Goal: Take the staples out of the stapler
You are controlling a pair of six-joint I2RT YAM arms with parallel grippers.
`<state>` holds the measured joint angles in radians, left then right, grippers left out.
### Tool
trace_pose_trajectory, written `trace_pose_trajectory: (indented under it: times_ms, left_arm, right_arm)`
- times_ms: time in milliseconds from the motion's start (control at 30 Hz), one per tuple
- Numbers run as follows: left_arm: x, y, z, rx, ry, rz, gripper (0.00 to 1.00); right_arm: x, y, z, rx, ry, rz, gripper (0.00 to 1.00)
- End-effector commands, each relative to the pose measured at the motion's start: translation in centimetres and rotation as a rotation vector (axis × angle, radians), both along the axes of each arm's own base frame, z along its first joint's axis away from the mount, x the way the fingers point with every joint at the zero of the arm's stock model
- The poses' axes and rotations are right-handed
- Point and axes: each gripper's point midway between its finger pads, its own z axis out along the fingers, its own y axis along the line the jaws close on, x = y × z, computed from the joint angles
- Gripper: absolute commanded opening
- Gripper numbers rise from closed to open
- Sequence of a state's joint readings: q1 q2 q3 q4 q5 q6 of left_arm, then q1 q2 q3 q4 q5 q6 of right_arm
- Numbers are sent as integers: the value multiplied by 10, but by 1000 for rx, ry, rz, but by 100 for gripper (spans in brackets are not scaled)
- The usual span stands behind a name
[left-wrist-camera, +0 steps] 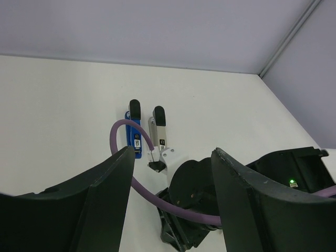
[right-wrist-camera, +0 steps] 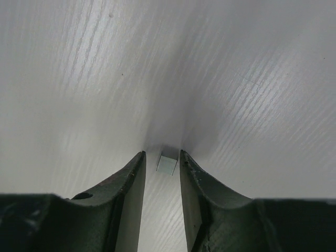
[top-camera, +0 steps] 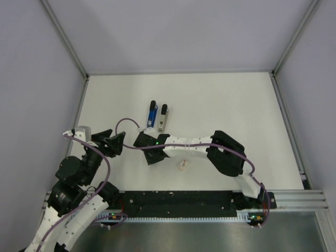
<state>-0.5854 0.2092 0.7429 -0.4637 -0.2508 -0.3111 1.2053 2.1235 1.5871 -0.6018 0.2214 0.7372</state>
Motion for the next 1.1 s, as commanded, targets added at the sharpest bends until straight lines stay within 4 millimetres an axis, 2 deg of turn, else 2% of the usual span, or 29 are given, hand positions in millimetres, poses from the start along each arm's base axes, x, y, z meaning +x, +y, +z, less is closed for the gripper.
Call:
trace_pose_trajectory:
  times_ms: [0, 200, 633, 1067]
  left_arm:
    - [-2, -1, 13, -25, -48, -8, 66]
    - [-2, 0, 12, -25, -47, -5, 67]
    - [-2, -1, 13, -26, -50, -10, 66]
    - [-1, -2, 12, -22, -43, -12, 66]
  right_arm:
    - [-2, -3, -12, -64, -18, -5, 31]
    - [-6, -7, -18, -96, -23, 5, 29]
    - [-10, -13, -17, -120, -34, 4, 28]
    - [-9, -14, -17, -126, -39, 5, 16]
